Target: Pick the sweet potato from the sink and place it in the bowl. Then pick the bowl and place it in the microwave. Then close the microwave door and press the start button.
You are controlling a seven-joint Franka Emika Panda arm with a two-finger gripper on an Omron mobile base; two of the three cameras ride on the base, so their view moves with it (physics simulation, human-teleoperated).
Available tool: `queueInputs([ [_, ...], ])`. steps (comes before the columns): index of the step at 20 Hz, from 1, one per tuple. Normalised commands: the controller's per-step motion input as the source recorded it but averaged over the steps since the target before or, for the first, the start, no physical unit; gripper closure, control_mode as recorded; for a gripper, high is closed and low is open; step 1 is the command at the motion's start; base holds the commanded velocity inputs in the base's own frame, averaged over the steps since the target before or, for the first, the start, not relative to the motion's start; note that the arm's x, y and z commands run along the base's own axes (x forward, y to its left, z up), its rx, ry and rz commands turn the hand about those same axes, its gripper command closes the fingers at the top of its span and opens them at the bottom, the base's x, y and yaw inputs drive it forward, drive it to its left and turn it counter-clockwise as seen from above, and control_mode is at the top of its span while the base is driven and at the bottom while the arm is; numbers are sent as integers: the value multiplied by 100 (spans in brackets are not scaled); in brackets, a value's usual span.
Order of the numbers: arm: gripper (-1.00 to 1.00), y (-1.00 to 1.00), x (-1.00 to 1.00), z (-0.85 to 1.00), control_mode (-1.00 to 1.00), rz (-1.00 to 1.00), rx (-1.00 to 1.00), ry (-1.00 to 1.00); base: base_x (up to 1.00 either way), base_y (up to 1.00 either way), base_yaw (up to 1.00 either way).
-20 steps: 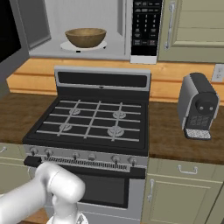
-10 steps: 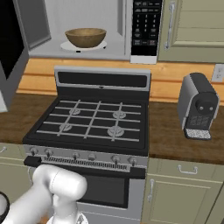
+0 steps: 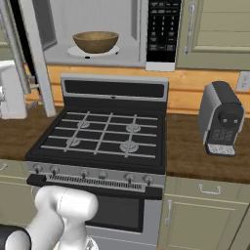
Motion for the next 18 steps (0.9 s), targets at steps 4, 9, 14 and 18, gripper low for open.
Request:
queueInputs([
  [4,-100,-83,98,8,-100,0,-2,0,0,0,0],
  [9,-100,-72,90,3,-100,2,0,1,0,0,0],
  [14,-100,-60,100,0,-100,6,0,8,0,0,0],
  [18,-100,-54,100,0,-100,8,0,18,0,0,0],
])
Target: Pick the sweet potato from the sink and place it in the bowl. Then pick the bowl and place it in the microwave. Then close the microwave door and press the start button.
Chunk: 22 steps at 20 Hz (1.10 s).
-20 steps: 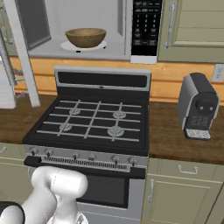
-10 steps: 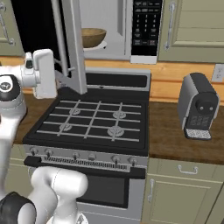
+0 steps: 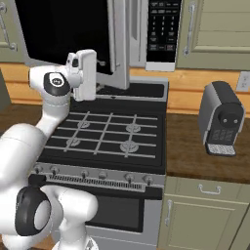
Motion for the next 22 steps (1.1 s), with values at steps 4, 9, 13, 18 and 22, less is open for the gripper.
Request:
queueInputs([
  [4,-100,-50,99,2,-100,7,0,21,0,0,0],
  [9,-100,-42,90,5,-100,7,0,17,0,0,0],
  [13,-100,-29,62,1,-100,7,0,12,0,0,0],
  [18,-100,-13,40,0,-100,8,0,9,0,0,0],
  [22,-100,0,21,0,-100,10,0,9,0,0,0],
])
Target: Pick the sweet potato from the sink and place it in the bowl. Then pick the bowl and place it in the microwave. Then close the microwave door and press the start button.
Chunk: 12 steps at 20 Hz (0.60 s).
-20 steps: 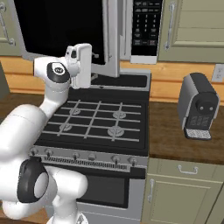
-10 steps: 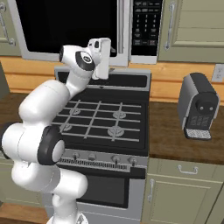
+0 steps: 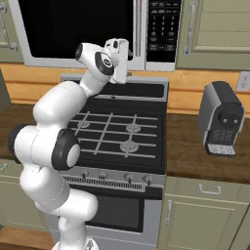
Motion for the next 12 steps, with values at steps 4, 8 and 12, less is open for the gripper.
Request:
queueInputs([
  [4,-100,0,33,-1,-100,9,0,13,0,0,0],
  [8,-100,0,35,-11,-100,9,0,16,0,0,0],
  [12,-100,0,7,-19,-100,11,0,13,0,0,0],
])
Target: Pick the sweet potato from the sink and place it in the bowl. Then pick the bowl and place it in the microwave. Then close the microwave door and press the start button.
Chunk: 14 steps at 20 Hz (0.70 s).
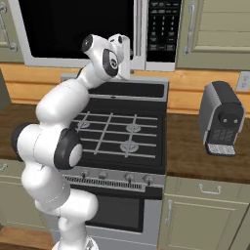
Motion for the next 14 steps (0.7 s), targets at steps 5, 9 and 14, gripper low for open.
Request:
queueInputs([
  [5,-100,0,-97,10,-100,16,1,-4,0,0,0],
  [9,-100,0,-100,34,-100,13,15,-10,0,0,0],
  [14,-100,-52,-69,30,-100,16,39,-15,0,0,0],
])
